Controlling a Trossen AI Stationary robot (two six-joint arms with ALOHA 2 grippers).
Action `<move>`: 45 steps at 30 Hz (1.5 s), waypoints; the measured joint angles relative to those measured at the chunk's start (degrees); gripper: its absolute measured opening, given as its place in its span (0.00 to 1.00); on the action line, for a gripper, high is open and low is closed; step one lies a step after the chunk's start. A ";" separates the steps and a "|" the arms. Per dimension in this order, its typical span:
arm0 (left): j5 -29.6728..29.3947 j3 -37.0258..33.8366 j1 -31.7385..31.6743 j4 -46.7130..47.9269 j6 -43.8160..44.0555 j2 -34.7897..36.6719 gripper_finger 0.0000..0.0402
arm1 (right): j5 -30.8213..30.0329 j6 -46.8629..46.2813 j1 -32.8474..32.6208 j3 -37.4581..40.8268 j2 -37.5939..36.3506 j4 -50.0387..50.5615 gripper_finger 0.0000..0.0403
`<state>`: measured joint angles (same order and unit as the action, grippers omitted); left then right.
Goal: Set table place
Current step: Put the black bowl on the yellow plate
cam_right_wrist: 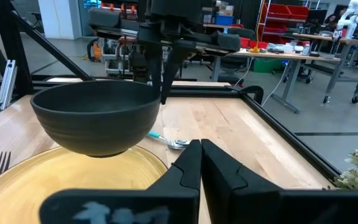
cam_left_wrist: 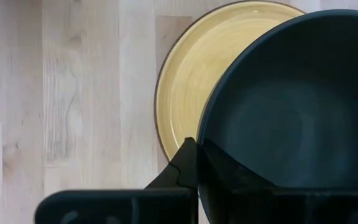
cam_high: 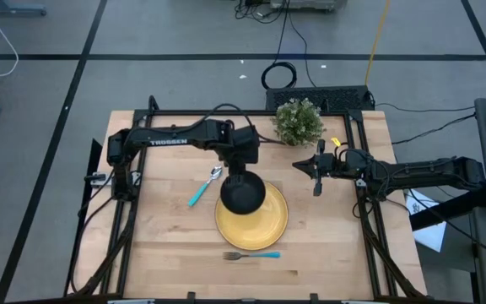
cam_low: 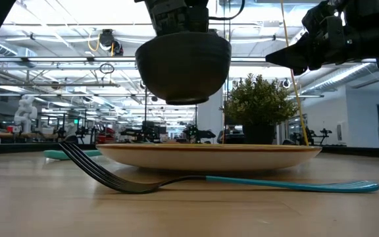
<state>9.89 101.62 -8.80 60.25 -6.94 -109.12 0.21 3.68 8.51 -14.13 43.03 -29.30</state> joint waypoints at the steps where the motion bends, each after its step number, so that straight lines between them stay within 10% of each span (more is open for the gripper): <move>1: 0.00 0.00 0.00 0.00 0.00 0.00 0.01 | 0.02 0.00 0.00 0.00 0.00 0.00 0.00; 45: -1.44 0.02 6.38 -6.78 8.92 -3.82 0.01 | 0.01 -0.04 0.02 -0.02 0.01 0.48 0.00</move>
<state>8.45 101.65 -2.42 53.47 1.98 -112.95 0.22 3.64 8.54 -14.15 43.03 -28.82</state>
